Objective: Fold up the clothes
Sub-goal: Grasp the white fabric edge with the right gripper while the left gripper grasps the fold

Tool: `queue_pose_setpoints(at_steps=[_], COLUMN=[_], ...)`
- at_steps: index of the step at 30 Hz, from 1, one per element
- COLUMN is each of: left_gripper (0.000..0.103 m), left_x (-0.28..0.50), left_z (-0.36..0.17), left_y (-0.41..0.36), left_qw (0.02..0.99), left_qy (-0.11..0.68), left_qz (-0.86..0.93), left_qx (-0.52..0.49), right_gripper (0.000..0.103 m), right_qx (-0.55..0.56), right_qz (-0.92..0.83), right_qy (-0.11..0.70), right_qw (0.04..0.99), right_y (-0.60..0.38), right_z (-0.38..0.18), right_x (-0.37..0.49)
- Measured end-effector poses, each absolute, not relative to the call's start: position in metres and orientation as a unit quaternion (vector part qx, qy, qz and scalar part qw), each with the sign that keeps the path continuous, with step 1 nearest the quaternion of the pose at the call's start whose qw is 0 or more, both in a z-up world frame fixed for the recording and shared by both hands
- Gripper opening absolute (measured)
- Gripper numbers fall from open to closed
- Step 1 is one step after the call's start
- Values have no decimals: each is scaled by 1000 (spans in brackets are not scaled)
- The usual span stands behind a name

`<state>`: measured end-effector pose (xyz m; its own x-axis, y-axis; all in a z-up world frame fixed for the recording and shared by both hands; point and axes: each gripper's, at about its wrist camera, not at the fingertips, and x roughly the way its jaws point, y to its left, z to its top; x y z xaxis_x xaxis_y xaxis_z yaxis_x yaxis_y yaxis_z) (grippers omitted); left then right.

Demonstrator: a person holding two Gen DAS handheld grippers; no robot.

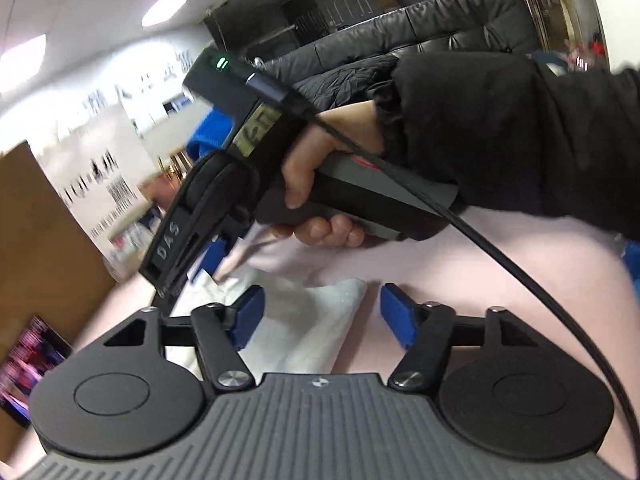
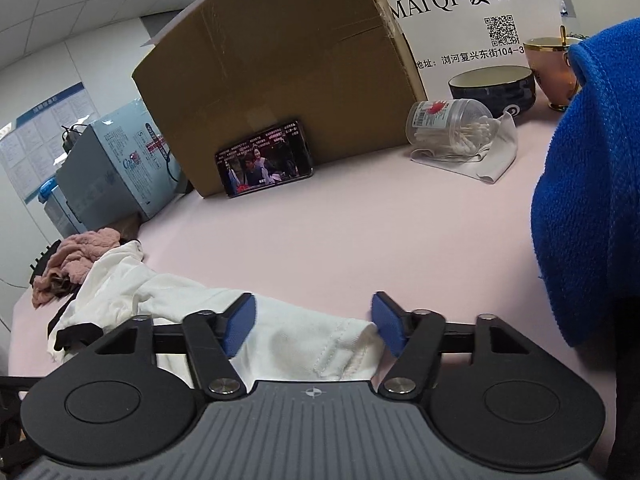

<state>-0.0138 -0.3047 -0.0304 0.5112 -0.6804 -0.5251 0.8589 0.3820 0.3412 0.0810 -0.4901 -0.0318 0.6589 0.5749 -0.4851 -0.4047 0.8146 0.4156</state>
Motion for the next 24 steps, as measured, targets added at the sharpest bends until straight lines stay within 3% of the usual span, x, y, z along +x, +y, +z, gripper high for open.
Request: queue_pose_setpoints(at_steps=[2, 6, 7, 11, 24], left_gripper=[38, 10, 8, 6, 4], left_x=[-2, 12, 13, 8, -29], left_z=[-29, -27, -26, -17, 27], left_y=[-301, -294, -291, -272, -177], left_qw=[816, 817, 820, 838, 911], left_qy=[178, 205, 205, 176, 52], left_qz=[-483, -491, -488, -473, -388], left_qx=[263, 224, 219, 209, 128], right_gripper=[45, 18, 16, 9, 6], right_qx=[139, 154, 154, 130, 148], right_qz=[273, 262, 263, 272, 282], right_qy=[312, 316, 316, 295, 202], right_qw=[899, 899, 898, 907, 926], right_y=[-491, -496, -496, -489, -450], right_z=[-32, -35, -35, -29, 37], right_x=[82, 84, 84, 77, 67])
